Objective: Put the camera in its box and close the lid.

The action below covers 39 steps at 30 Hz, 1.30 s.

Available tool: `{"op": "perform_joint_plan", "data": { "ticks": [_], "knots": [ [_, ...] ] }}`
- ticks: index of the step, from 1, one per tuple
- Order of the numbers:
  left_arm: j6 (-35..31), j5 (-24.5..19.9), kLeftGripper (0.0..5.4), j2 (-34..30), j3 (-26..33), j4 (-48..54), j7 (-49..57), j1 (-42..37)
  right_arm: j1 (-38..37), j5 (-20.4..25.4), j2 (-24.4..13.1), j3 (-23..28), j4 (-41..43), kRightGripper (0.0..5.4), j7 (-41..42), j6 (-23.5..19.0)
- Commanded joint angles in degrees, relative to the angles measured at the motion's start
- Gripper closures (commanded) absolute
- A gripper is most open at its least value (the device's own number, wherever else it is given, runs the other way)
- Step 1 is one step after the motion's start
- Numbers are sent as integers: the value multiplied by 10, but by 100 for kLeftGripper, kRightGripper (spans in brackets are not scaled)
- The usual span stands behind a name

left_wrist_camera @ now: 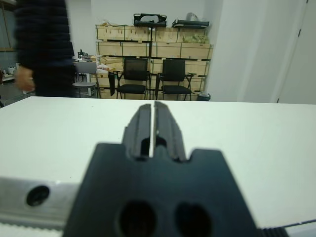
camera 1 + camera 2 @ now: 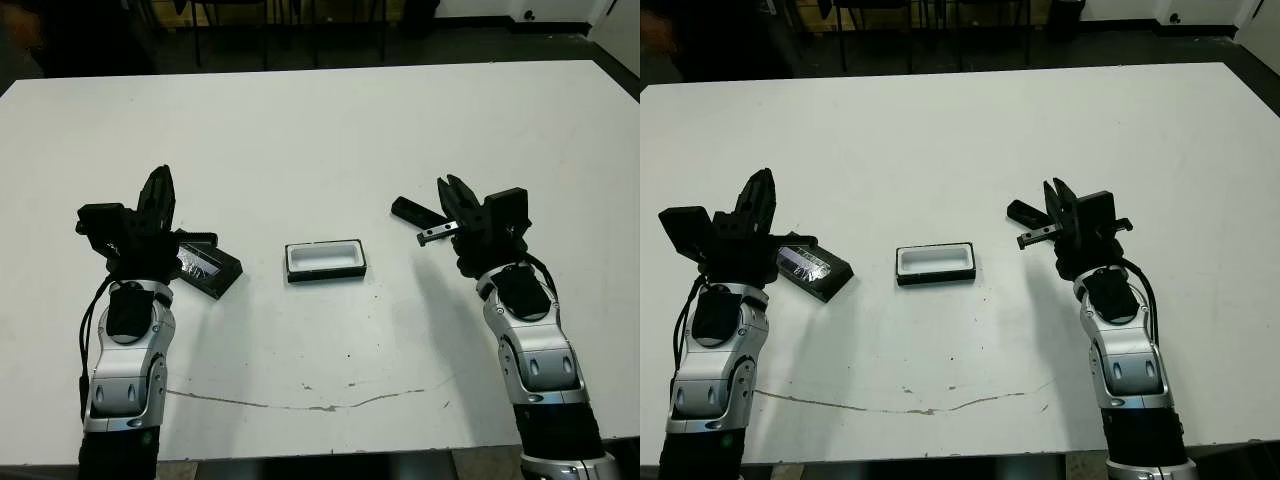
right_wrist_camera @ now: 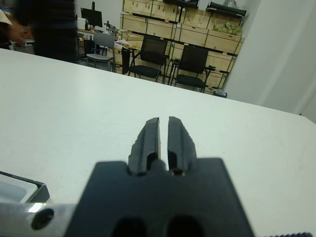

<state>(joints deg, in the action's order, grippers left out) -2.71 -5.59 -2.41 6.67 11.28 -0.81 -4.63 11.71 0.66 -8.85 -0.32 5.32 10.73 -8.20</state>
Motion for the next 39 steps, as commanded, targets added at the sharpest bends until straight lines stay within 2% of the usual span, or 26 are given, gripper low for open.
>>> {"op": "perform_joint_plan", "data": {
  "ticks": [1, 9, 13, 17, 20, 22, 26, 32, 34, 39],
  "knots": [
    [-7, 1, 538, -6, 2, -11, -1, 3, 0, 1, -2, -1, -4, 540, 1, -7],
    [-8, 2, 538, -5, 2, -11, 1, 3, 3, 14, -12, 1, -11, 540, 21, -11],
    [-5, -3, 538, -5, 6, -12, -1, 4, 18, 19, -44, 6, -11, 540, 60, -23],
    [-6, 0, 538, -8, 6, -10, -2, 5, 49, 53, -98, 23, -9, 540, 128, -59],
    [-5, 1, 540, -8, 5, -11, -2, 5, 86, 85, -152, 37, -35, 509, 202, -73],
    [-3, 2, 540, -7, 5, -12, -2, 5, 112, 105, -179, 43, -70, 479, 250, -66],
    [-7, 1, 540, -5, 3, -12, -1, 4, 164, 134, -221, 42, -131, 410, 336, -77],
    [-9, 1, 540, -3, 2, -11, 1, 4, 216, 137, -247, 14, -215, 304, 432, -68],
    [-6, 1, 540, -4, 3, -12, 0, 4, 225, 133, -251, 2, -233, 269, 456, -73],
    [-5, -1, 540, -6, 4, -14, -3, 5, 237, 122, -249, -19, -276, 182, 493, -54]
  ]
}}
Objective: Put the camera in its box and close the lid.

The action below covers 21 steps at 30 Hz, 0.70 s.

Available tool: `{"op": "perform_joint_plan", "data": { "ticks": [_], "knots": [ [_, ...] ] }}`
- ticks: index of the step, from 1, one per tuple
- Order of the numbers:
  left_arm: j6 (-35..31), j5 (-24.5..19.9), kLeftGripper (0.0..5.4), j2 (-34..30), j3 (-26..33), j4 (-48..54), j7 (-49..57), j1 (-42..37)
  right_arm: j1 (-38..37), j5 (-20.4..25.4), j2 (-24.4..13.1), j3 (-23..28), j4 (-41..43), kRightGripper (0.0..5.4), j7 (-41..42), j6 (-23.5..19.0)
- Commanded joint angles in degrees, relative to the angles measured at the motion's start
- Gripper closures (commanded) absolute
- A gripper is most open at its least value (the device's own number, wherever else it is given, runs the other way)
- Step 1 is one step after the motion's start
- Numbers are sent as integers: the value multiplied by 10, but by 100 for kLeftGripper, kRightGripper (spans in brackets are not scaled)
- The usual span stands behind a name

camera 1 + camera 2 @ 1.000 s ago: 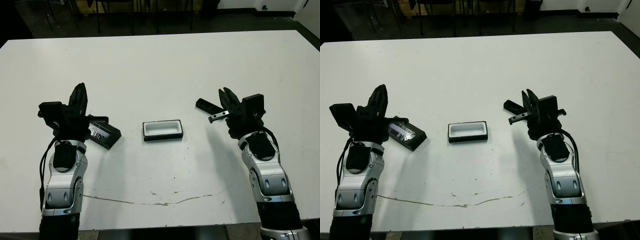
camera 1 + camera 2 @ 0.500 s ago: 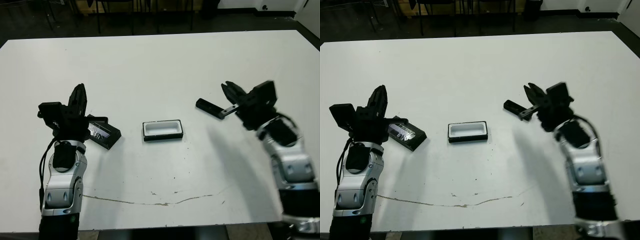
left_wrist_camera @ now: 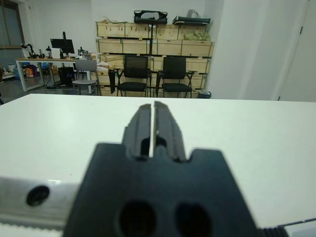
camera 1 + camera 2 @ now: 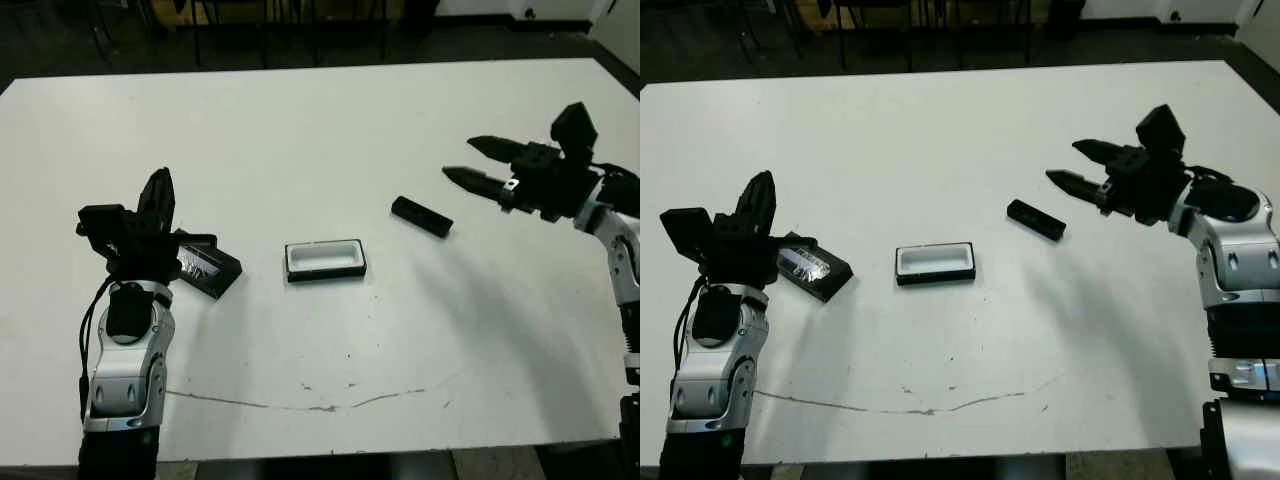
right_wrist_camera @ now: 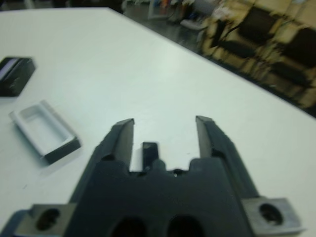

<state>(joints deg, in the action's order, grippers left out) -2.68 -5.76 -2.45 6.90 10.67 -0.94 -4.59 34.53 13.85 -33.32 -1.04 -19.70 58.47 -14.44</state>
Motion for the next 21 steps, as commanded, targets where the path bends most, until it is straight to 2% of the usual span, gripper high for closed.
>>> {"op": "perform_joint_plan", "data": {
  "ticks": [1, 6, 10, 15, 21],
  "knots": [
    [-5, 1, 540, -6, 2, -8, -2, 5, 9, -11, -2, -13, -34, 164, 19, 12],
    [-5, 2, 540, -6, 2, -8, -1, 4, 11, -10, 12, -12, -89, 75, 37, 52],
    [-7, -1, 540, -8, 3, -9, -4, 3, 7, -18, 20, -14, -109, 5, 23, 50],
    [-2, 0, 540, -9, 3, -11, -7, 1, 6, -33, 27, -16, -137, 2, 16, 84],
    [-7, -1, 540, -8, 4, -13, -6, -1, 7, -42, 37, -15, -152, 2, -2, 96]
  ]
}}
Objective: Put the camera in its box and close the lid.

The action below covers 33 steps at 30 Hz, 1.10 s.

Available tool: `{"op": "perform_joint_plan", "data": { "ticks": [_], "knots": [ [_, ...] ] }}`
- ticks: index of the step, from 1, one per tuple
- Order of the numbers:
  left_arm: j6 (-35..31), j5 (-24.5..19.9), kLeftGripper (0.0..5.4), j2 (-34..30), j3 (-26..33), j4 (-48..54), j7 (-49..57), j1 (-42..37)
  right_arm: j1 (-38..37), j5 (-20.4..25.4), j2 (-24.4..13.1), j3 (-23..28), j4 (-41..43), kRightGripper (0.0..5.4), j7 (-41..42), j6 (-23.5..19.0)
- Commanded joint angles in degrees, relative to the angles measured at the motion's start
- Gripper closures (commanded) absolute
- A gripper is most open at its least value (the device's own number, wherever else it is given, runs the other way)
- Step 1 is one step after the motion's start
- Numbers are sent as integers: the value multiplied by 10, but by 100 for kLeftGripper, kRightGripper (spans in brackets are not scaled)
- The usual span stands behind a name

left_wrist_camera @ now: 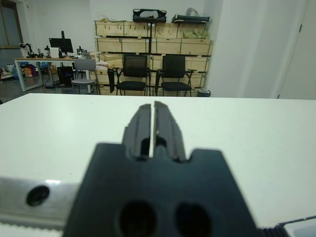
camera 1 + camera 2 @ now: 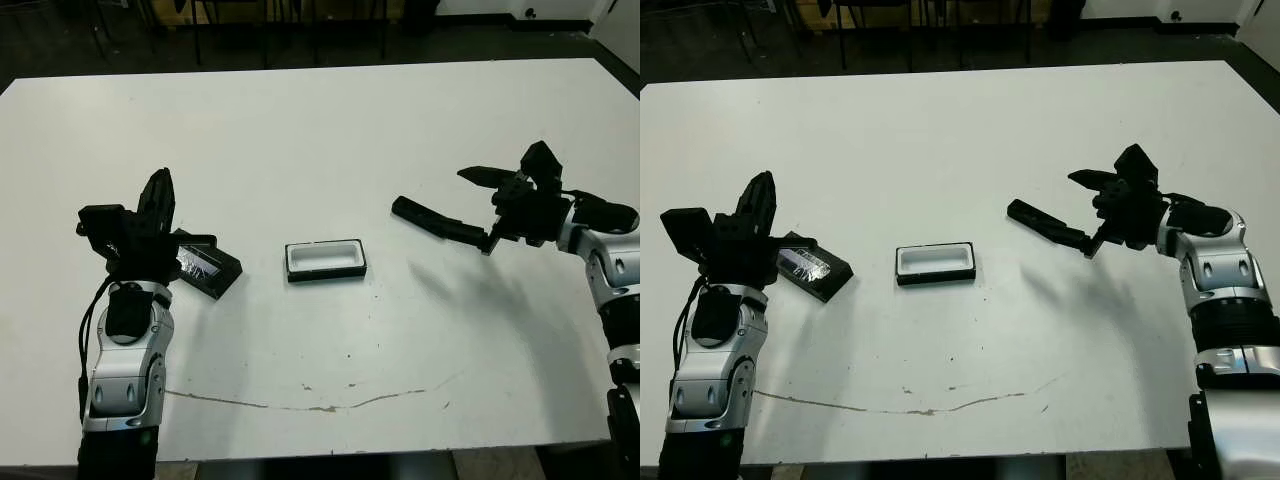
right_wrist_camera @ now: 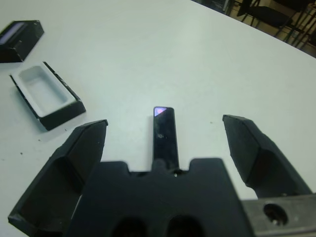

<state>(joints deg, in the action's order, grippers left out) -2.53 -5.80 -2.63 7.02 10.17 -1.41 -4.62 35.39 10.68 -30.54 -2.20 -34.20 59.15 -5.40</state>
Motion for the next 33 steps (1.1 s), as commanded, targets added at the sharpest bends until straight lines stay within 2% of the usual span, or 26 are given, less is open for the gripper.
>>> {"op": "perform_joint_plan", "data": {
  "ticks": [1, 9, 15, 21, 28, 33],
  "knots": [
    [-9, 0, 540, -6, 3, -8, -1, -1, -2, -13, 11, -5, -5, 2, -13, 5],
    [-6, 2, 540, -7, 1, -8, -1, 0, -17, -33, 18, -16, 27, 2, -44, -8],
    [-4, 2, 540, -6, 3, -10, 1, 1, -19, -39, 20, -26, 30, 2, -53, -48],
    [-3, 1, 540, -8, 3, -9, -2, 4, -18, -50, 24, -33, -9, 2, -51, -13],
    [0, 3, 540, -7, 3, -10, -2, 5, -18, -55, 30, -35, -40, 2, -55, -1],
    [2, 2, 540, -6, 3, -11, -2, 6, -15, -57, 38, -31, -83, 2, -58, 27]
  ]
}}
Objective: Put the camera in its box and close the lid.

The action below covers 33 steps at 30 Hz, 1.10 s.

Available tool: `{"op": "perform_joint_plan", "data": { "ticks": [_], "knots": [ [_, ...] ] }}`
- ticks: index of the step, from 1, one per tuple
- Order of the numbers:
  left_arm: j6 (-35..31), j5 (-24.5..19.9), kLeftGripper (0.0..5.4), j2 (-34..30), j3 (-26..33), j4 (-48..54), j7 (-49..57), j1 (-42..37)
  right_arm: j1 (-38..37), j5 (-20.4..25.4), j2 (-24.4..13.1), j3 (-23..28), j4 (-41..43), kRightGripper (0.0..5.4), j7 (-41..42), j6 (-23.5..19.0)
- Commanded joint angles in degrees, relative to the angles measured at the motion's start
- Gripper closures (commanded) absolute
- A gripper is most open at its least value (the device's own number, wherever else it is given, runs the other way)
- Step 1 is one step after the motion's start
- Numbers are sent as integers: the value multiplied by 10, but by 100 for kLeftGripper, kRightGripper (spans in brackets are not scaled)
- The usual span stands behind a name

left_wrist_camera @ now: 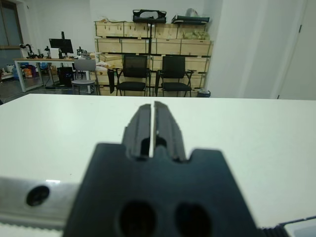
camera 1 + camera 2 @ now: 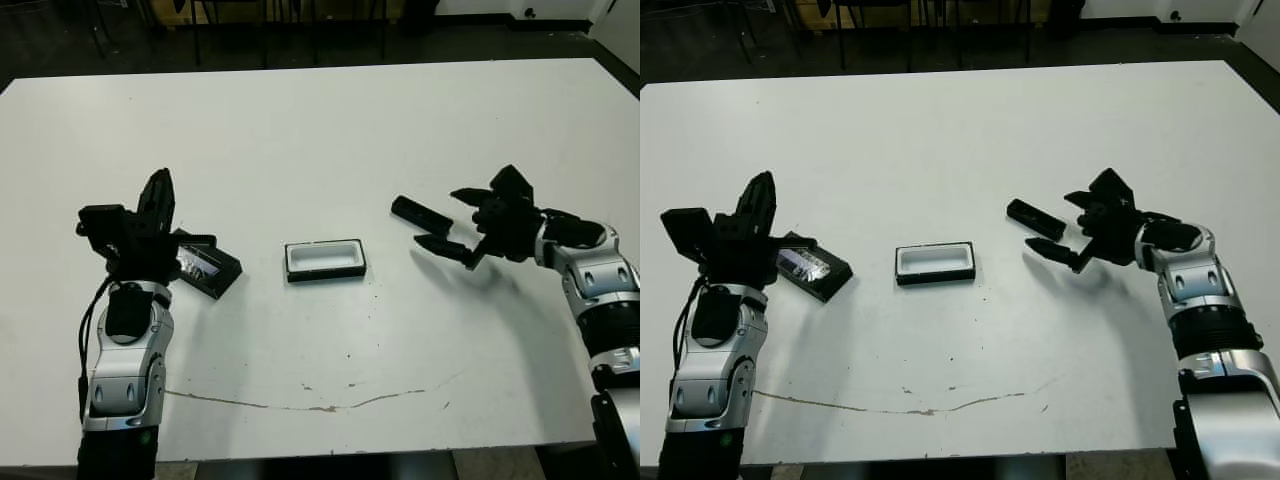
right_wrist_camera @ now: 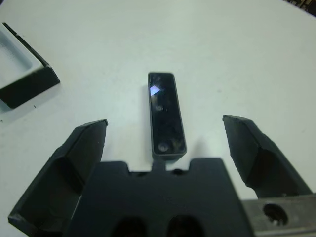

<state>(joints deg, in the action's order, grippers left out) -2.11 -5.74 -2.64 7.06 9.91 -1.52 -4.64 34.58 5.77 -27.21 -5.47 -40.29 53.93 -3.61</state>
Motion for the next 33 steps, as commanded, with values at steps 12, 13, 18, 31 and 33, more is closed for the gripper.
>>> {"op": "perform_joint_plan", "data": {
  "ticks": [12, 13, 18, 31, 33],
  "knots": [
    [-7, 3, 540, -6, -1, -8, -1, 8, -3, -38, 15, -27, -21, 67, -28, 29],
    [-7, 3, 540, -6, -1, -8, -1, 9, -2, -39, 14, -30, -20, 85, -24, 28],
    [-7, 5, 540, -5, -1, -5, 1, 10, 2, -47, 11, -40, -10, 178, -16, 27],
    [-8, 4, 540, -6, 3, -4, 4, 6, 27, -74, -19, -63, -42, 414, 63, 45],
    [-7, 5, 540, -7, 3, -4, 4, 5, 28, -79, -24, -67, -41, 449, 72, 51]
  ]
}}
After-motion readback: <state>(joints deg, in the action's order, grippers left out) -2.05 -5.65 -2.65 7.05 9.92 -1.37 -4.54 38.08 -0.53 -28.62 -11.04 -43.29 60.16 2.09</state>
